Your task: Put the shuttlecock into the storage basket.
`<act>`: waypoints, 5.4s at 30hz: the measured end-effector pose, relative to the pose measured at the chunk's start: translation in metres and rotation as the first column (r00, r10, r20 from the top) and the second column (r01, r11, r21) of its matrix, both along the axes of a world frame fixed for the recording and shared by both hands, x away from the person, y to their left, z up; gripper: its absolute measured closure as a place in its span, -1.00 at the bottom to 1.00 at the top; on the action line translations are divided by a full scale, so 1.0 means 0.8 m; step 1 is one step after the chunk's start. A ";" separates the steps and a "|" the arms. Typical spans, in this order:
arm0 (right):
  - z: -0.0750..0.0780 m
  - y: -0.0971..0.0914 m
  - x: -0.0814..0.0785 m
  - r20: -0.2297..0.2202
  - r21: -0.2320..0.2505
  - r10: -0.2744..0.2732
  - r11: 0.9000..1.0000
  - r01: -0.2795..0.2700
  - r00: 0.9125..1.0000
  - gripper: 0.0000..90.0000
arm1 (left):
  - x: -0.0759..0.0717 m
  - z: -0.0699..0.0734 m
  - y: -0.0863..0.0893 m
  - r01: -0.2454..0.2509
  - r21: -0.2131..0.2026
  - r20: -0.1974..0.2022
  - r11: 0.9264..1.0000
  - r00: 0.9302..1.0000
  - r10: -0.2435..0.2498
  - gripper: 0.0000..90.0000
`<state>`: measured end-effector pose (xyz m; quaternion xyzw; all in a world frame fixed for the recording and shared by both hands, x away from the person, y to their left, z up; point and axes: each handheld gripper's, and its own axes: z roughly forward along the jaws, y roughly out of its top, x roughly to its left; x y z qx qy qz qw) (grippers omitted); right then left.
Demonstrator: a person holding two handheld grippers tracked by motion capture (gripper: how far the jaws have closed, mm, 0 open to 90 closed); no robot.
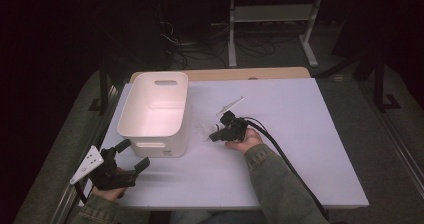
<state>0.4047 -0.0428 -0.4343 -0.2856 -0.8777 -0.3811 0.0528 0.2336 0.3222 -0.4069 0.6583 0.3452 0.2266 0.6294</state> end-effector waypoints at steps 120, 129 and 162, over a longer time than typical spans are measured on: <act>0.057 -0.035 0.087 0.110 -0.074 0.102 0.993 -0.094 0.989 -0.96 | 0.000 0.000 0.000 0.011 -0.006 -0.002 1.000 1.000 -0.011 -0.98; 0.064 -0.026 0.104 0.079 -0.069 0.159 0.986 -0.153 0.984 -0.89 | 0.000 0.000 0.000 0.012 -0.007 -0.003 1.000 1.000 -0.012 -0.98; 0.026 -0.005 0.128 0.002 -0.114 0.225 0.968 -0.223 0.974 -0.68 | -0.001 0.001 0.000 0.016 -0.011 0.003 1.000 1.000 -0.016 -0.98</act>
